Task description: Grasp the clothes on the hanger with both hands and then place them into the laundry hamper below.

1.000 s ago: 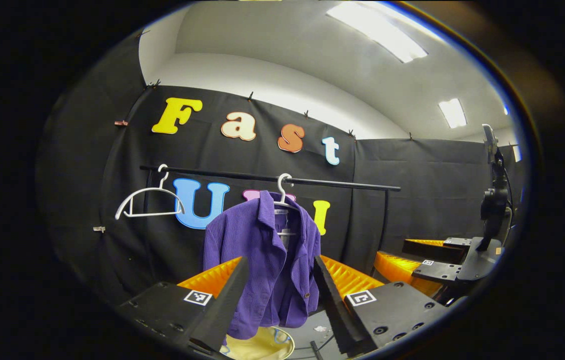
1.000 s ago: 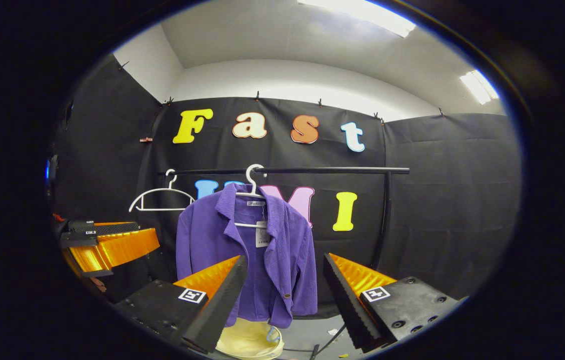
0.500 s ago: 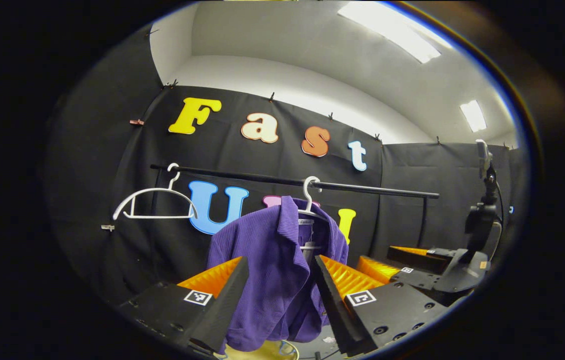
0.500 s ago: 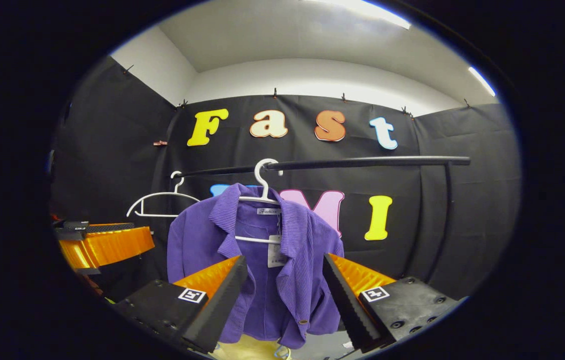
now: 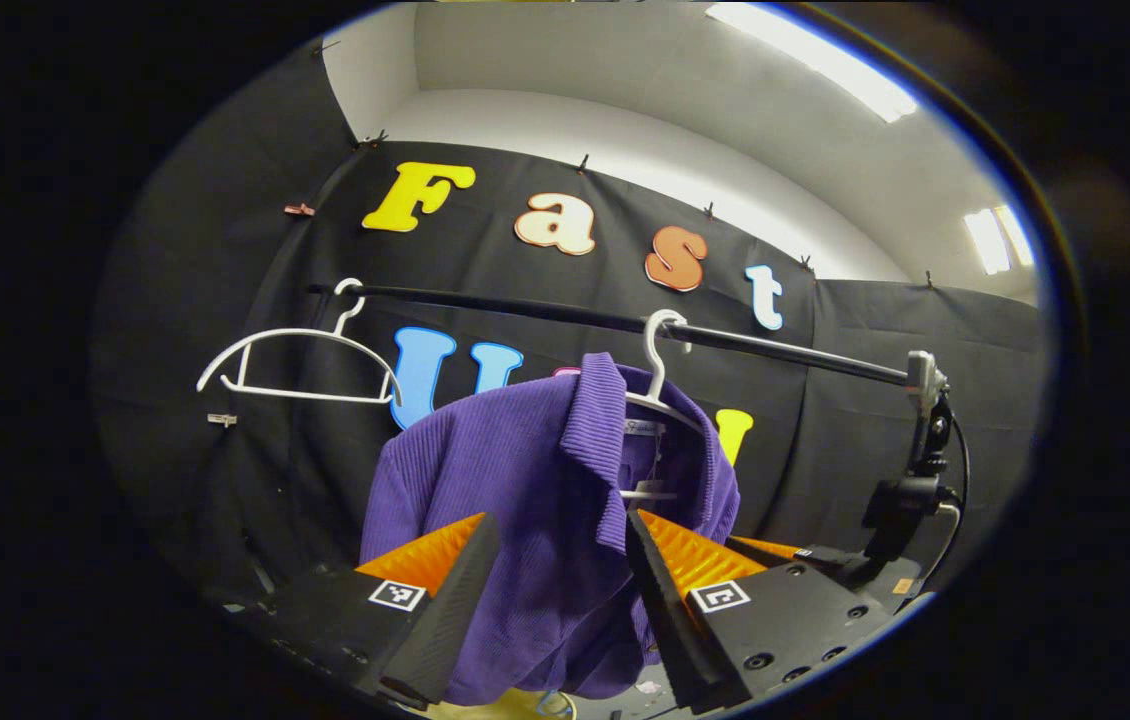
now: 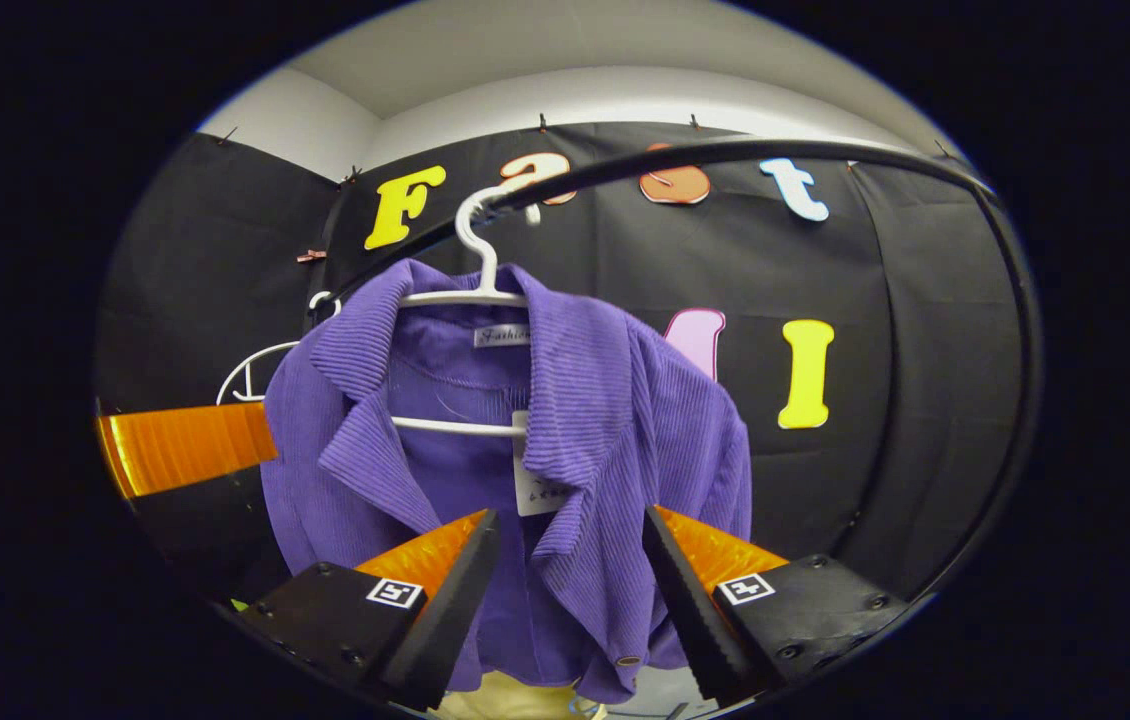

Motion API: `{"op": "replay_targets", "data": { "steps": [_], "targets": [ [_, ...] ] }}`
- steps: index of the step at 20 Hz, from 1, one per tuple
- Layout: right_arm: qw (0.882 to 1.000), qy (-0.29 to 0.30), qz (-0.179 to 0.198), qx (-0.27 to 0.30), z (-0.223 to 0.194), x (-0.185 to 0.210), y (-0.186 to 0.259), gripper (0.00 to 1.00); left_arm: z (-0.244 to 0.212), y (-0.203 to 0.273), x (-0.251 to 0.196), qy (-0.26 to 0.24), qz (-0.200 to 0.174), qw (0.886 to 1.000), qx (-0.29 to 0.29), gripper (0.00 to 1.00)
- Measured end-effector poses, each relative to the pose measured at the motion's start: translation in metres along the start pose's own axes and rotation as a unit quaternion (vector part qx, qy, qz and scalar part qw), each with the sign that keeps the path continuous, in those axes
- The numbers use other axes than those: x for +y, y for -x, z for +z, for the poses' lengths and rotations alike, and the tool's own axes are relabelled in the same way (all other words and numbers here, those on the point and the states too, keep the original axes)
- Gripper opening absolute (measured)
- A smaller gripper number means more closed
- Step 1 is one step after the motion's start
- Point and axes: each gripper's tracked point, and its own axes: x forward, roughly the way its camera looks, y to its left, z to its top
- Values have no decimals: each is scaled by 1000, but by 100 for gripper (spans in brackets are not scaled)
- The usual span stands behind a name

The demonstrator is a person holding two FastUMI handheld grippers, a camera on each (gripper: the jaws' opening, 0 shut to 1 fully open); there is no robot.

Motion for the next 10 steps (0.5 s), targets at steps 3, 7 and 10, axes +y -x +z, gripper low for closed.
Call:
{"op": "replay_targets", "data": {
  "steps": [3, 7, 10],
  "targets": [
    [1000, 3, -30, -6, -17, -9, -18, 89, -4, -3, 4, -8, 18, 1000, 6, 81],
    [997, 36, -67, -15, -31, -16, -36, 88, -5, -6, 11, -22, 32, 999, 17, 81],
    [997, 50, -57, -9, -33, -13, -48, 81, -9, -11, 10, -31, 31, 999, 21, 81]
  ]
}}
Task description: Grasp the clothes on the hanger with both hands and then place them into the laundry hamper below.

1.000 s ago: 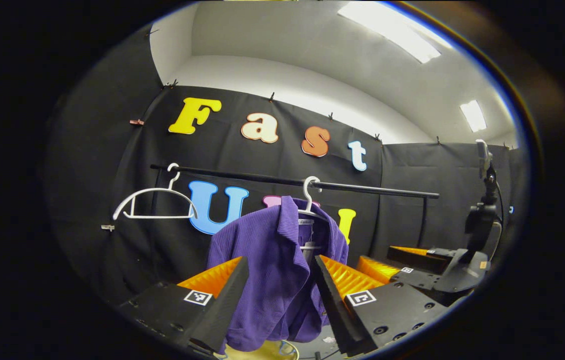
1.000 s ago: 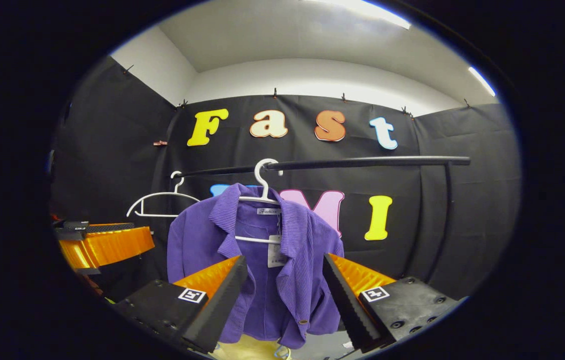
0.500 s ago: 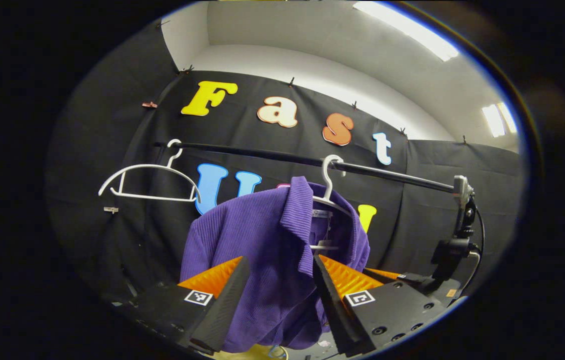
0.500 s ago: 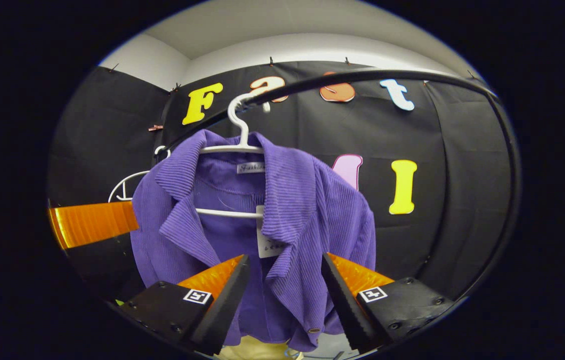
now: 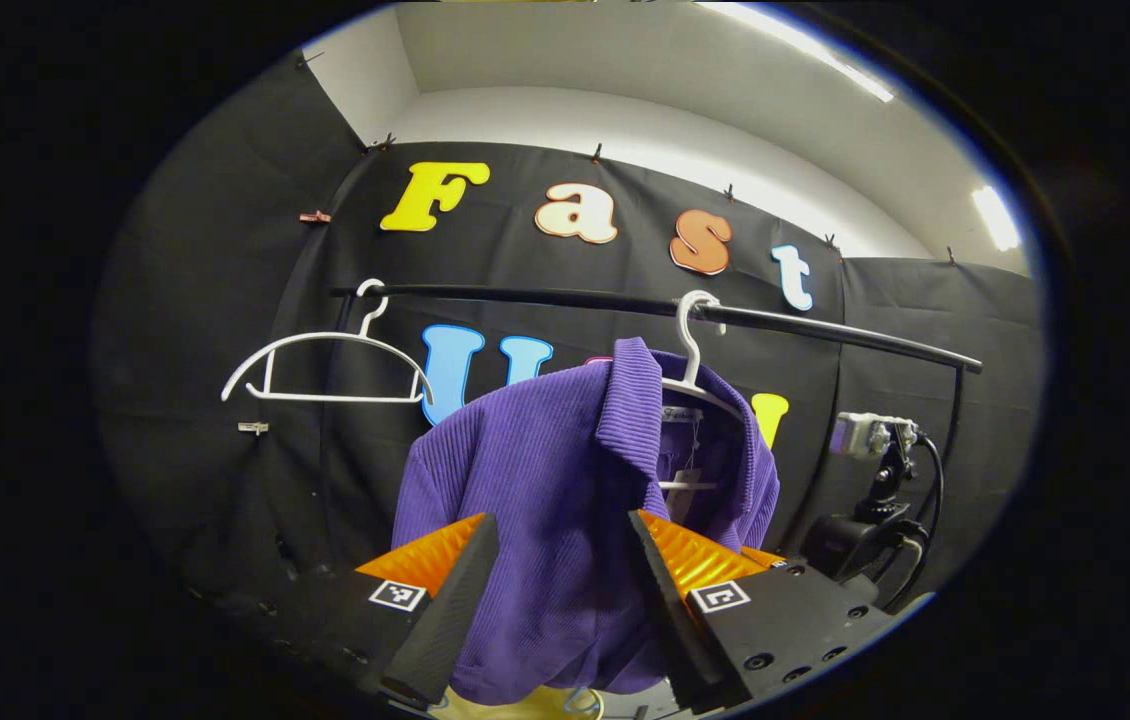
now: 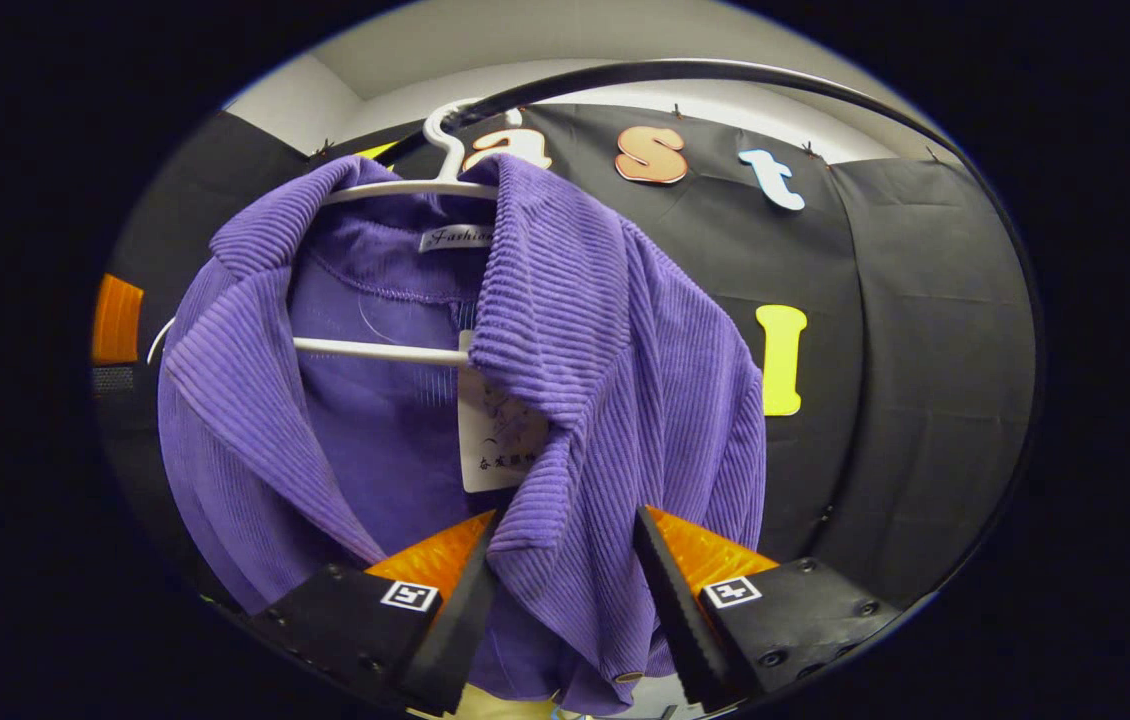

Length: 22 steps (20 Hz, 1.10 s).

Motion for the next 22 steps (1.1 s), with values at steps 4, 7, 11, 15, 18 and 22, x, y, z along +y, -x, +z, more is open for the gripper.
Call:
{"op": "replay_targets", "data": {
  "steps": [4, 7, 11, 15, 18, 22],
  "targets": [
    [996, 18, -31, -77, 41, -24, 15, 58, -20, -15, -23, -17, -19, 999, 20, 81],
    [990, 66, -37, -117, 56, -25, 14, 65, -22, -25, -40, -1, -34, 999, 16, 80],
    [996, 65, 20, -49, 18, 3, 2, 51, -24, -39, -35, -1, -10, 1000, 21, 80],
    [997, 59, 30, -44, 20, -4, 1, 12, -29, -48, -42, -1, -12, 1000, 28, 80],
    [997, 64, 44, -30, 19, -17, 2, 12, -21, -56, -62, 12, -26, 999, 15, 80],
    [997, 58, 41, -22, 27, -38, 14, 11, -30, -75, -61, -2, 5, 1000, 10, 80]
  ]
}}
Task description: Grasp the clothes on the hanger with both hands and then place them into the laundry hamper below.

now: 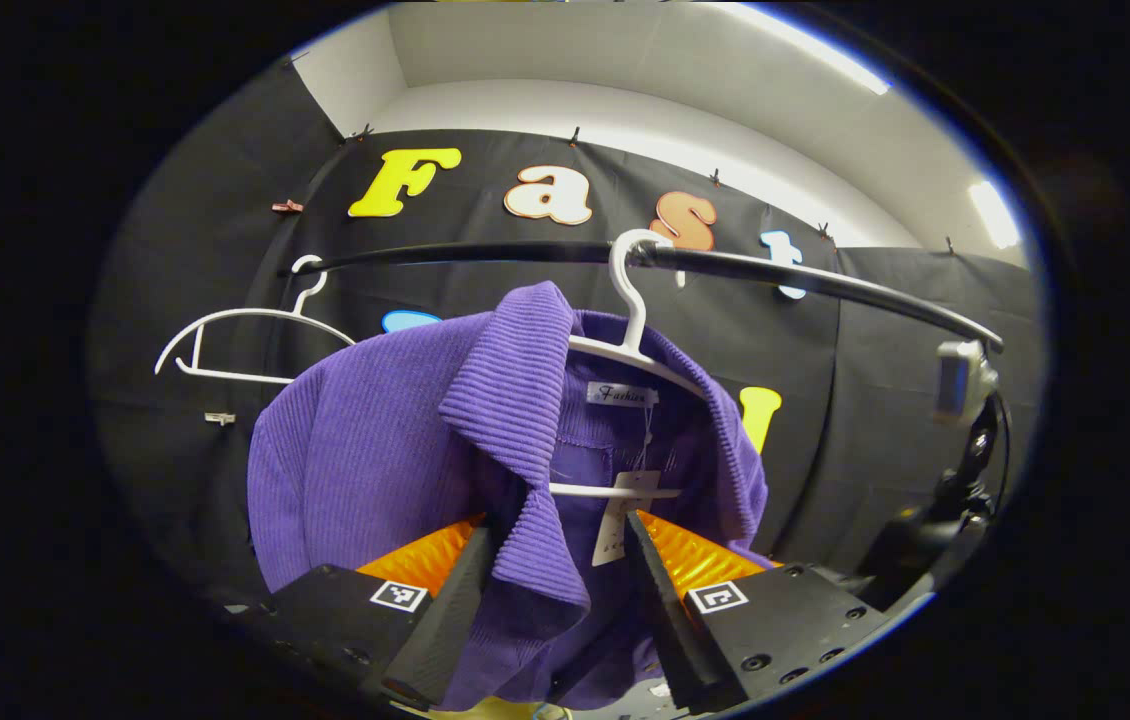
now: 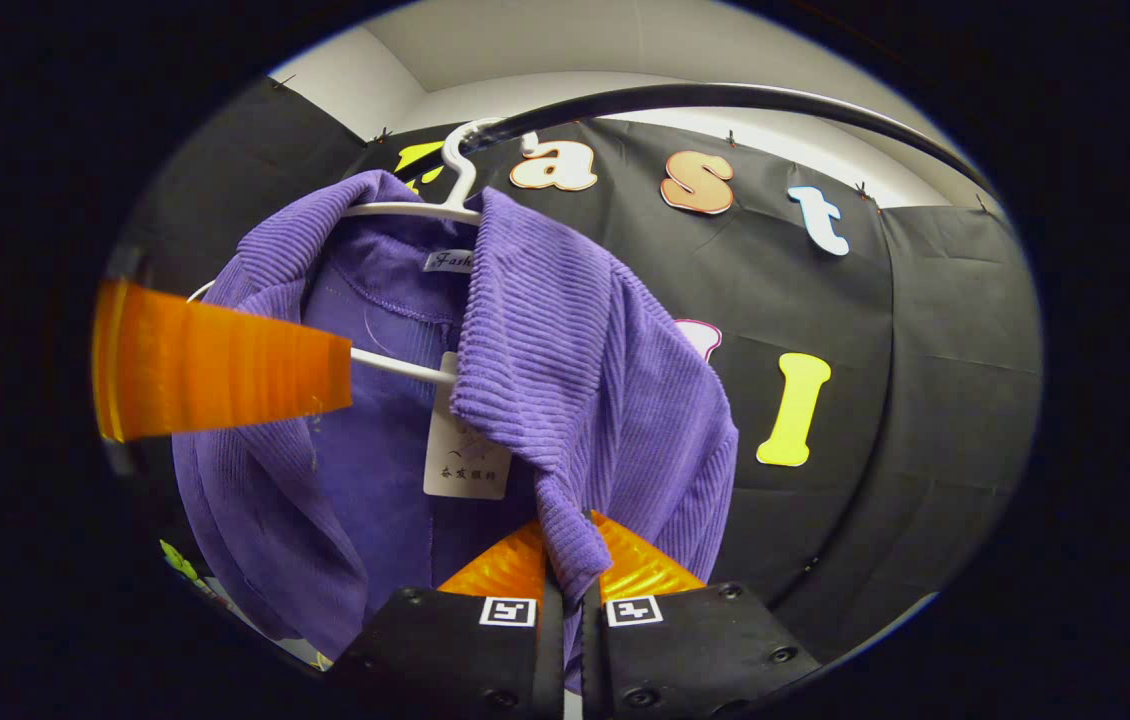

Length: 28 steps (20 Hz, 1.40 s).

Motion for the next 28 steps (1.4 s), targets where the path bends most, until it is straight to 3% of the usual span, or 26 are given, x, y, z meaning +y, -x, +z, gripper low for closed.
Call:
{"op": "replay_targets", "data": {
  "steps": [2, 3, 4, 5, 6, 7, 8, 12, 19, 27, 28],
  "targets": [
    [1000, -10, 4, 1, 6, -5, 7, 7, -18, -12, 0, -9, 4, 1000, 26, 77],
    [1000, -7, 2, -2, 9, -9, 9, 7, -21, -14, 8, -12, 19, 999, 28, 71],
    [1000, 0, 1, -5, 12, -13, 13, 11, -19, -16, 17, -12, 38, 999, 22, 47],
    [1000, 8, -2, -7, 13, -17, 14, 7, -17, -19, 26, -10, 51, 999, 16, 24],
    [1000, 10, -4, -6, 14, -20, 15, 7, -13, -17, 22, 1, 36, 999, 15, 0],
    [1000, 7, -3, -5, 15, -21, 15, 11, -18, -23, 15, 11, 16, 1000, 16, 6],
    [1000, 7, -2, -4, 15, -21, 16, 11, -16, -23, 12, 16, 5, 1000, 16, 5],
    [1000, 27, -6, -14, 26, -28, 21, 11, -4, -8, 22, 7, 0, 1000, 13, 5],
    [996, 32, -32, -78, 87, -50, 37, 10, 62, 42, 70, 6, 47, 998, -48, 5],
    [993, 44, -48, -97, 116, -76, 43, 10, 113, 64, 115, -61, 98, 989, -92, 5],
    [993, 41, -49, -98, 120, -78, 43, 4, 119, 63, 119, -65, 100, 988, -97, 4]
  ]
}}
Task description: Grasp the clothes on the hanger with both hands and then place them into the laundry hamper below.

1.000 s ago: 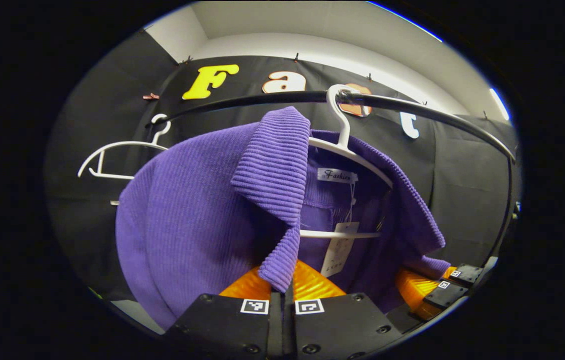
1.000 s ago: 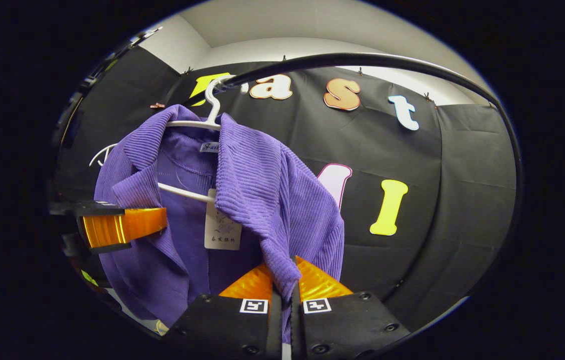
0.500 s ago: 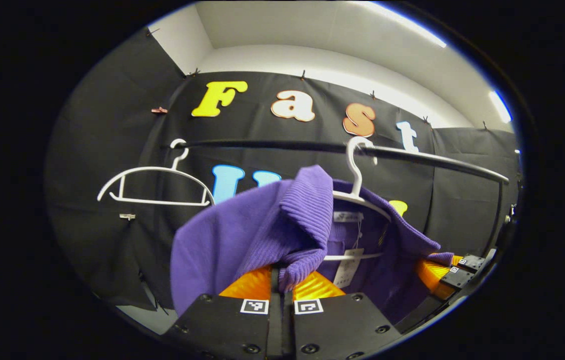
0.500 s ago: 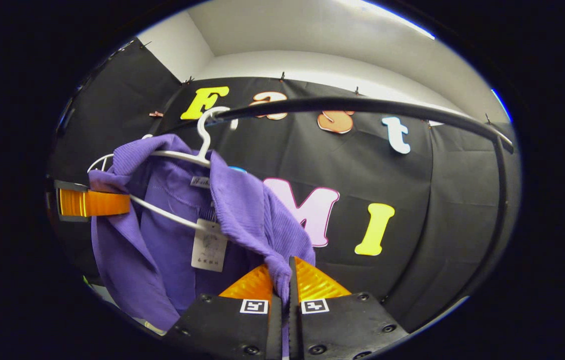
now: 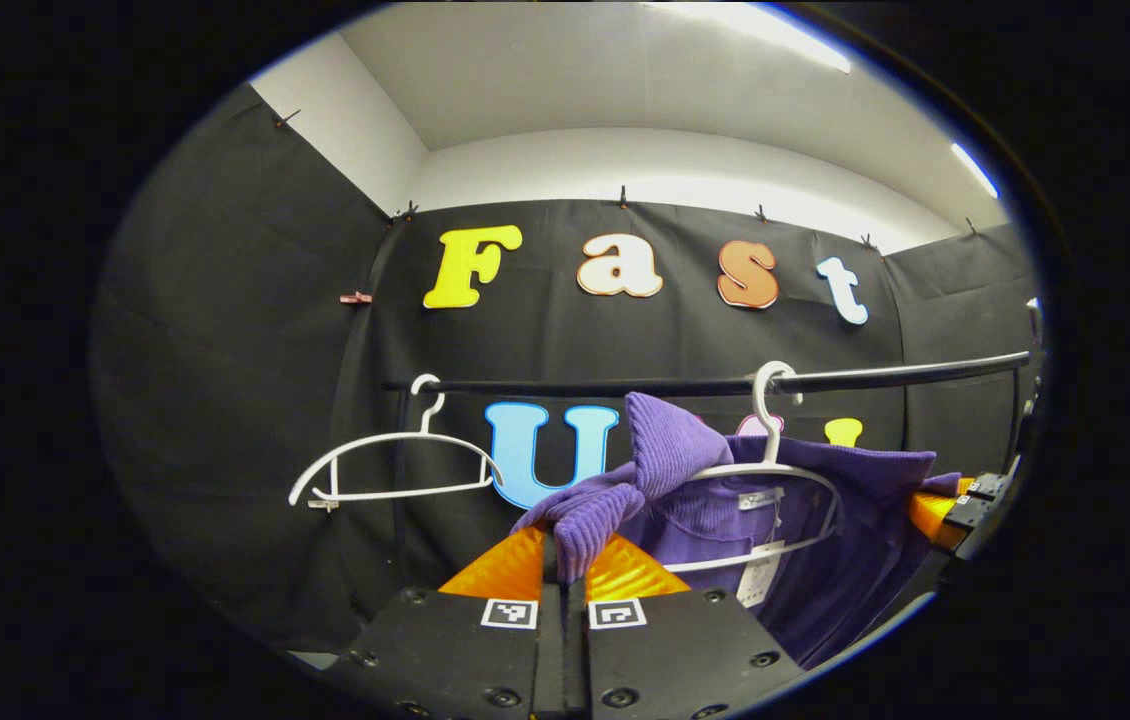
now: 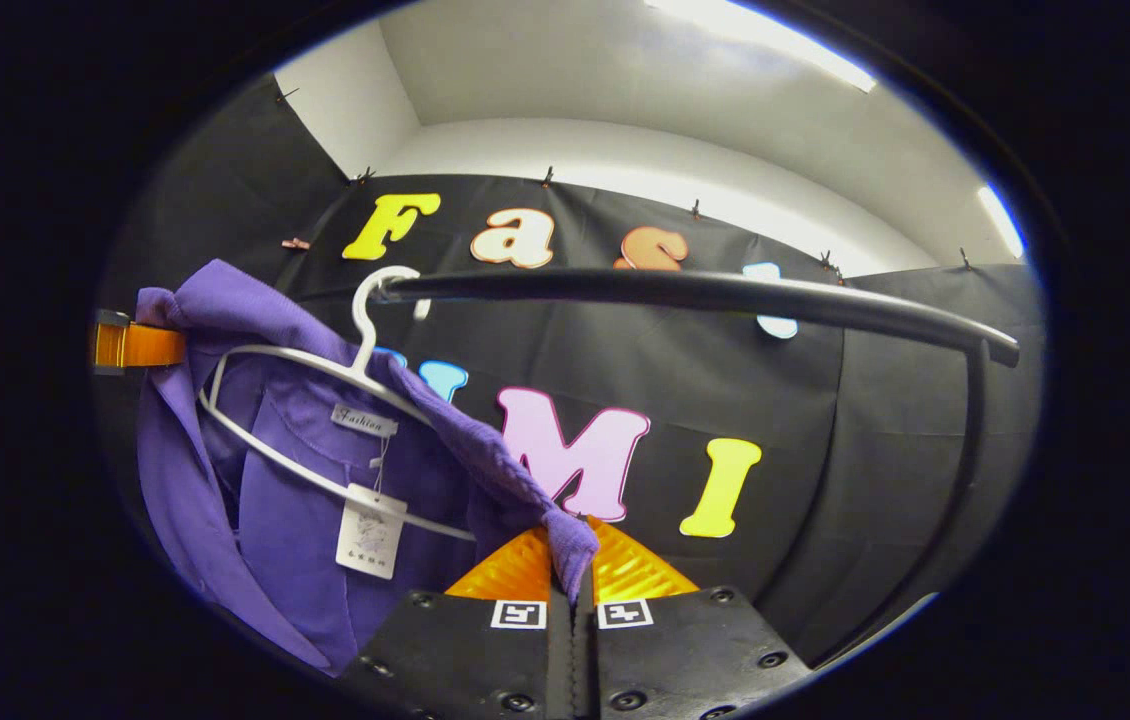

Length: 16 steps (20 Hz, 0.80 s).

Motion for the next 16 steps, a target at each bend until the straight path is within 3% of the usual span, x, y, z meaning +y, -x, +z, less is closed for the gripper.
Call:
{"op": "replay_targets", "data": {
  "steps": [5, 10, 16],
  "targets": [
    [1000, 0, -4, -17, 15, 0, -6, 4, 27, -2, 14, -40, 11, 999, -32, 5],
    [996, 24, -45, -75, 39, -21, -40, 4, 50, -27, 51, -63, 46, 995, -64, 4],
    [993, 80, -70, -55, 0, -29, -97, 4, -14, -70, 52, -63, 11, 998, 8, 5]
  ]
}}
